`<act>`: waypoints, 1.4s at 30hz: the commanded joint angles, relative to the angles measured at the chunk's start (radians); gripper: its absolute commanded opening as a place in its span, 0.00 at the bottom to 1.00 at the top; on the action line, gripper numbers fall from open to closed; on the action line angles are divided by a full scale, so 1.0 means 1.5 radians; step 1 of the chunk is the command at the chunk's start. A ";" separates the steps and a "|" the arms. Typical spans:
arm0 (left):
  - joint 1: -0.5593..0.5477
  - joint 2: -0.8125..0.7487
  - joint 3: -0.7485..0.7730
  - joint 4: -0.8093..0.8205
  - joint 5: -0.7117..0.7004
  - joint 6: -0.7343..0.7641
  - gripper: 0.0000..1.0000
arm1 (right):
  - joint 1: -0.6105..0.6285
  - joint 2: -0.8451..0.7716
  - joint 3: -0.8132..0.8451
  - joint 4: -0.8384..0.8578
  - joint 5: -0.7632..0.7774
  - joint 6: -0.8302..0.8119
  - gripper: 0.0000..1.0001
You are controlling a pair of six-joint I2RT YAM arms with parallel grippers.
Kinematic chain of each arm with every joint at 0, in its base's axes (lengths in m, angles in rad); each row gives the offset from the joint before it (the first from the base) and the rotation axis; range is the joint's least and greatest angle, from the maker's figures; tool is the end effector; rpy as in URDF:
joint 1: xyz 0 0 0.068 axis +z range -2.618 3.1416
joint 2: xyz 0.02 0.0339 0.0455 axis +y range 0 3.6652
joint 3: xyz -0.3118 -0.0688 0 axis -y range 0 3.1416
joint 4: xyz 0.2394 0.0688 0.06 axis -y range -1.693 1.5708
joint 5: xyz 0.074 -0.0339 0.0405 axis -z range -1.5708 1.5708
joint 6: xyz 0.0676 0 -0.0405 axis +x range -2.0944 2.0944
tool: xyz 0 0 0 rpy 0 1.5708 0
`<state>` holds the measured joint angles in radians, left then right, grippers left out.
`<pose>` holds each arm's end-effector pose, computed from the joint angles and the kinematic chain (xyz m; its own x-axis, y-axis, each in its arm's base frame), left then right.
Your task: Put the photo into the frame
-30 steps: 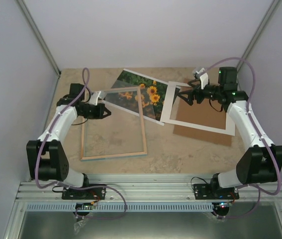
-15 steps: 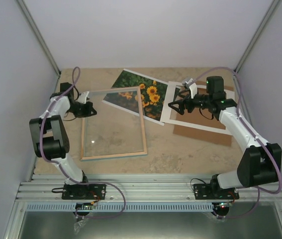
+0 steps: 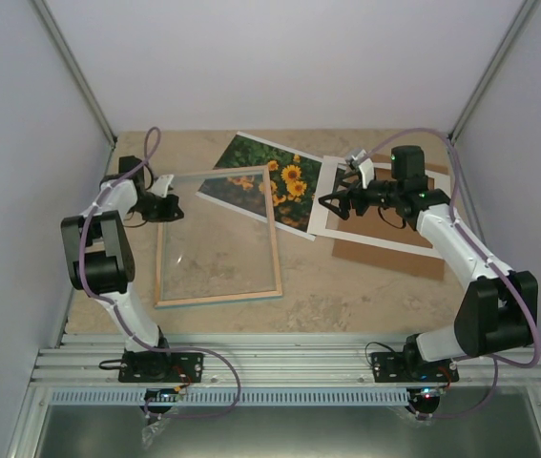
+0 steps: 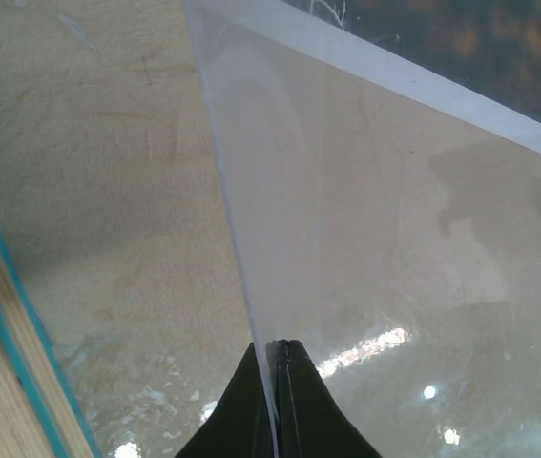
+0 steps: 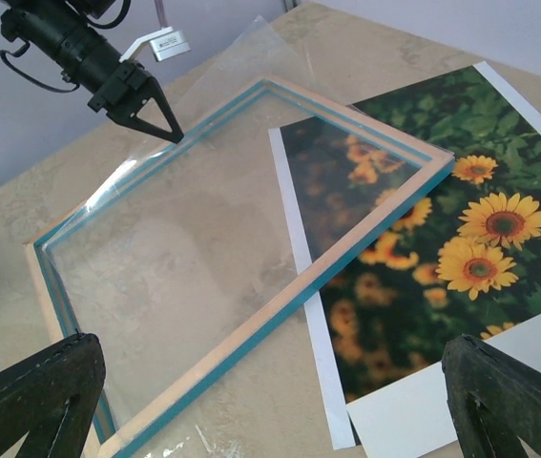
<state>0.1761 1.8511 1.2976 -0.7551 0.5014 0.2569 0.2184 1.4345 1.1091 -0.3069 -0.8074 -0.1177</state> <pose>0.3759 0.0339 0.2096 -0.9275 0.0613 -0.3686 0.2117 0.8991 -0.3831 0.3028 0.1172 0.3314 -0.4886 -0.1916 -0.8512 -0.7815 0.5298 0.3293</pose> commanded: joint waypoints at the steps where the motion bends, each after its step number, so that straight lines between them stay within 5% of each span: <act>1: 0.003 0.021 0.022 -0.013 -0.044 0.035 0.00 | 0.006 -0.002 -0.012 0.012 0.003 0.005 0.98; 42: 0.005 0.029 0.051 -0.048 -0.120 0.027 0.00 | 0.006 -0.006 -0.024 0.015 0.010 -0.001 0.98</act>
<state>0.1768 1.9015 1.3720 -0.8345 0.3763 0.3046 0.2207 1.4345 1.0931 -0.3054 -0.7971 -0.1162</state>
